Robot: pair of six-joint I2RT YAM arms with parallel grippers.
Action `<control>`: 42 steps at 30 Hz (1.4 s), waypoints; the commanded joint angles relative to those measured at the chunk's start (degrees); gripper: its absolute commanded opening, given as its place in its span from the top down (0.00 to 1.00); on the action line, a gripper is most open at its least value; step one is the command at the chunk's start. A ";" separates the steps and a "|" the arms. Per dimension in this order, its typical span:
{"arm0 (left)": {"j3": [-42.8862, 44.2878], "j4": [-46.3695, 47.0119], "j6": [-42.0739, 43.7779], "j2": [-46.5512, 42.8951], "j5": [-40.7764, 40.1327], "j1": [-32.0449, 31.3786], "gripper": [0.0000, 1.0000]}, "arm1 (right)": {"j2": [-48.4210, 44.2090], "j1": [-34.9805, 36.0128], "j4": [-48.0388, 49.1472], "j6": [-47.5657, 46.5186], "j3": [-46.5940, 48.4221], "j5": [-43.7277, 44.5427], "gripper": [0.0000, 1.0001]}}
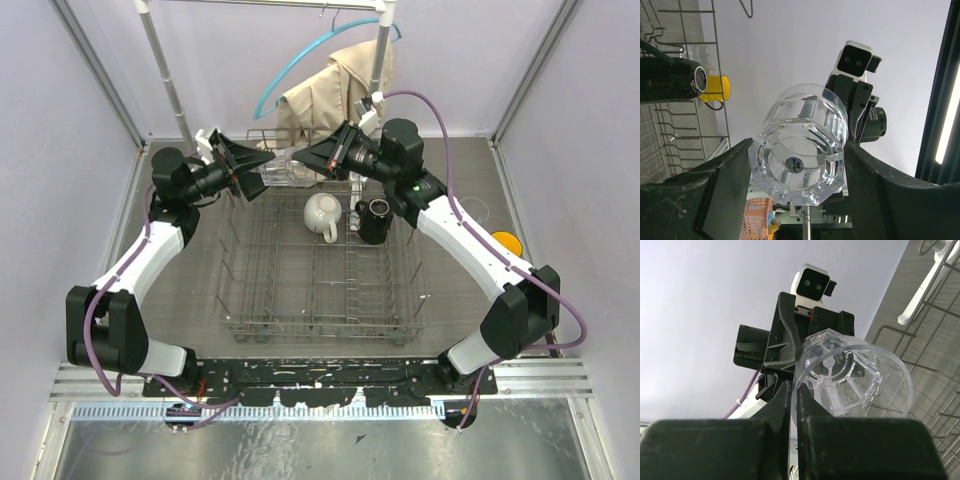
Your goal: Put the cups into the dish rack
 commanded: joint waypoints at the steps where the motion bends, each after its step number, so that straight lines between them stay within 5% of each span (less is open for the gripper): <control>1: -0.58 0.01 1.02 -2.42 1.18 -0.11 0.36 | 0.03 0.17 4.97 -0.27 0.41 0.64 0.99; 9: -1.15 -0.27 2.47 -2.94 1.25 -0.10 0.92 | -0.74 0.21 2.94 -2.01 -0.26 0.67 0.98; 10: -1.52 -0.56 2.96 -3.23 1.09 -0.04 0.98 | -1.02 0.22 2.33 -2.57 -0.35 0.89 0.89; 15: -2.88 -4.23 7.08 -4.98 -0.08 0.03 1.00 | -3.07 0.06 0.97 -4.60 -2.52 2.25 0.53; 23: 5.93 -33.80 29.81 -7.45 -6.48 0.09 1.00 | -7.11 -4.64 -2.73 -10.87 -8.65 2.14 0.37; 28: 11.66 -46.48 37.44 -7.00 -11.78 -0.02 1.00 | -10.33 -9.14 -7.70 -17.27 -12.08 2.19 0.13; 42: 30.57 -71.13 52.86 2.40 -32.60 -4.20 1.00 | -11.69 -16.02 -26.97 -37.82 -7.40 8.24 0.09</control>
